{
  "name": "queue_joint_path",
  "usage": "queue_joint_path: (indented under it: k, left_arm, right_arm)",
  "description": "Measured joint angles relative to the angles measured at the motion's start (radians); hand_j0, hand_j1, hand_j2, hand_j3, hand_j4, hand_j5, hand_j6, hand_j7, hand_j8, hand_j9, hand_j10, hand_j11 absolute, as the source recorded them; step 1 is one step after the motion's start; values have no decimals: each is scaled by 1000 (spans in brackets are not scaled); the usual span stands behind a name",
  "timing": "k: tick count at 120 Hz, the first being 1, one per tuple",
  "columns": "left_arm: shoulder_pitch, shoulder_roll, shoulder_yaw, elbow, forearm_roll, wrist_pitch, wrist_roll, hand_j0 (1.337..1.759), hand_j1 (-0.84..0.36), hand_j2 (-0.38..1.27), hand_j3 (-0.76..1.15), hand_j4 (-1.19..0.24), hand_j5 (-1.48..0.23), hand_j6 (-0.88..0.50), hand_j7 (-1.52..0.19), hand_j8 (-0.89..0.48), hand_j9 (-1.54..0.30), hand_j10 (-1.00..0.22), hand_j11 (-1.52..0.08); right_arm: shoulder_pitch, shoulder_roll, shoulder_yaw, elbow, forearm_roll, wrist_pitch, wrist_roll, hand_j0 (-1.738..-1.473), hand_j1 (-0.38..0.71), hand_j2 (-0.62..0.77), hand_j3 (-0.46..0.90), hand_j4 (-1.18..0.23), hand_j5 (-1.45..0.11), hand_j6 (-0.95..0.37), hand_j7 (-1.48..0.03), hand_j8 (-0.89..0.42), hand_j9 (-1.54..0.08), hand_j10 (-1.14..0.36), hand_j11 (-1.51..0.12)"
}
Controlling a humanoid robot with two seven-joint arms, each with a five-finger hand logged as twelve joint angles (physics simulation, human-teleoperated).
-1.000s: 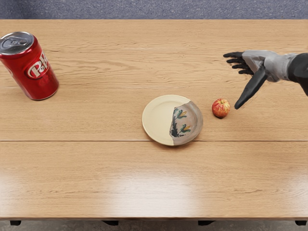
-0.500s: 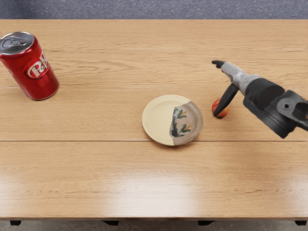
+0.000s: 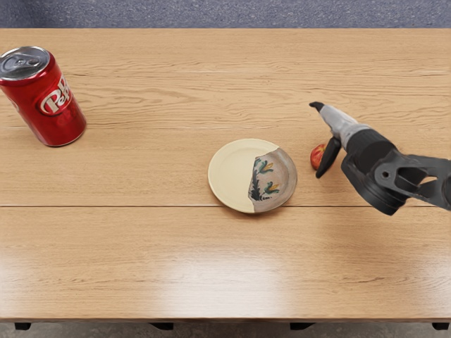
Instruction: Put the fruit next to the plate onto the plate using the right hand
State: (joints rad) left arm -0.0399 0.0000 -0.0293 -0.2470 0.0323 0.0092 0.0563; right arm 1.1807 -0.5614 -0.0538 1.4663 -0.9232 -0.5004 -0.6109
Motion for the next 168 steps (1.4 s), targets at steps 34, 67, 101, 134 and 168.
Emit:
queue_joint_path:
  k: [34, 67, 101, 134, 168]
  left_arm:
    - [0, 0, 0, 0, 0, 0, 0, 1658, 349, 0, 0, 0, 0, 0, 0, 0, 0, 0, 0]
    - [0, 0, 0, 0, 0, 0, 0, 1658, 349, 0, 0, 0, 0, 0, 0, 0, 0, 0, 0]
    - [0, 0, 0, 0, 0, 0, 0, 1658, 349, 0, 0, 0, 0, 0, 0, 0, 0, 0, 0]
    - [0, 0, 0, 0, 0, 0, 0, 1658, 349, 0, 0, 0, 0, 0, 0, 0, 0, 0, 0]
    - [0, 0, 0, 0, 0, 0, 0, 1658, 349, 0, 0, 0, 0, 0, 0, 0, 0, 0, 0]
  right_arm:
    - [-57, 60, -17, -65, -10, -61, 0, -1658, -204, -22, 0, -124, -159, -125, -158, -125, -159, -124, -159]
    - [-77, 60, -16, -70, -8, -66, 0, -1658, -80, -43, 0, -227, -293, -228, -293, -228, -293, -227, -293]
    - [-93, 69, -54, -74, -17, -105, 0, -1656, 46, -73, 36, -333, -431, -334, -431, -334, -431, -333, -431]
    - [-94, 74, -57, -72, -9, -111, -1, -1669, 107, -165, 289, -555, -701, -552, -711, -536, -702, -554, -702]
    - [-87, 64, -6, -69, -3, -111, -2, -1654, 174, 37, 0, -668, -877, -538, -871, -464, -872, -571, -872]
